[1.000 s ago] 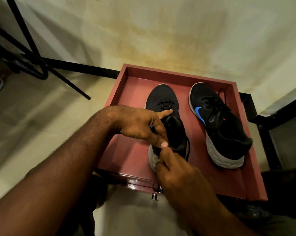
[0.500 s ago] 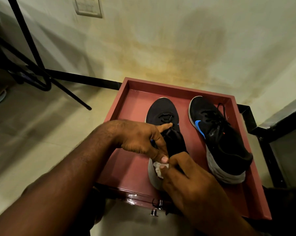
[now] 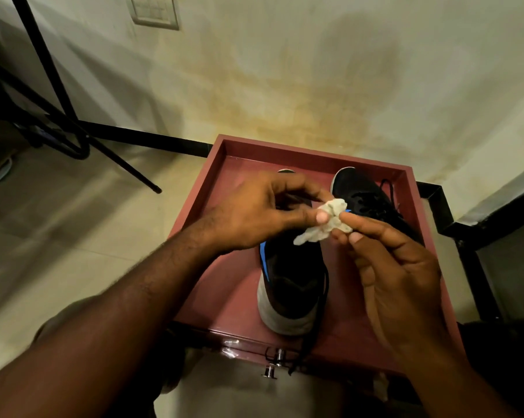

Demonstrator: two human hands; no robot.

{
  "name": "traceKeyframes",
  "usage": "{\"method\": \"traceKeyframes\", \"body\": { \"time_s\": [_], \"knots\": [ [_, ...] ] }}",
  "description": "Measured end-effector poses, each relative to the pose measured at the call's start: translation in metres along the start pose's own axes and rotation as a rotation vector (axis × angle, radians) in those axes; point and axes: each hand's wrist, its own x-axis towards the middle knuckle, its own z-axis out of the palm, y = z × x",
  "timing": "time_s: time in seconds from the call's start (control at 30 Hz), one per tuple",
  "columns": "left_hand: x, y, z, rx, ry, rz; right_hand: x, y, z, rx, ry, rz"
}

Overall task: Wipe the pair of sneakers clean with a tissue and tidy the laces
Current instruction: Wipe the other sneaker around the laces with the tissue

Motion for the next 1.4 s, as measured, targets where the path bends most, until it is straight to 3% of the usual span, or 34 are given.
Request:
{"method": "traceKeyframes", "body": {
  "time_s": [0.07,0.17,0.23,0.3,0.37,0.43,0.73,0.9,1.1,1.2,1.33,1.4],
  "knots": [
    [0.0,0.002,0.008,0.013,-0.018,0.042,0.002,0.0,0.001,0.082,-0.041,0.027],
    [0.002,0.004,0.009,-0.041,0.099,0.018,0.0,-0.001,0.001,0.083,-0.162,0.046],
    [0.004,-0.001,0.001,0.062,0.239,-0.048,-0.003,-0.001,-0.002,-0.119,-0.274,-0.07],
    [0.006,-0.012,-0.011,0.31,0.39,-0.133,-0.009,0.0,-0.003,-0.45,-0.464,-0.257],
    [0.008,-0.022,-0.018,0.502,0.463,-0.201,-0.014,0.007,-0.005,-0.78,-0.67,-0.329],
    [0.011,-0.026,-0.02,0.571,0.474,-0.237,-0.017,0.016,-0.003,-1.007,-0.768,-0.349],
    [0.031,-0.038,0.011,0.903,0.086,-0.389,-0.014,0.024,0.001,-1.045,-0.751,-0.315],
    [0.016,-0.031,-0.007,0.779,-0.046,-0.49,-0.015,0.024,0.003,-1.053,-0.753,-0.33],
    [0.03,-0.049,-0.001,0.841,0.207,-0.459,-0.013,0.03,0.007,-0.983,-0.842,-0.348],
    [0.039,-0.056,0.002,0.932,0.243,-0.461,-0.017,0.031,0.006,-0.918,-0.898,-0.34],
    [0.043,-0.046,0.01,1.111,0.028,-0.47,-0.02,0.033,0.005,-0.906,-0.902,-0.334],
    [0.039,-0.033,0.004,1.052,-0.132,-0.482,-0.021,0.033,0.006,-0.921,-0.908,-0.33]
  ]
}}
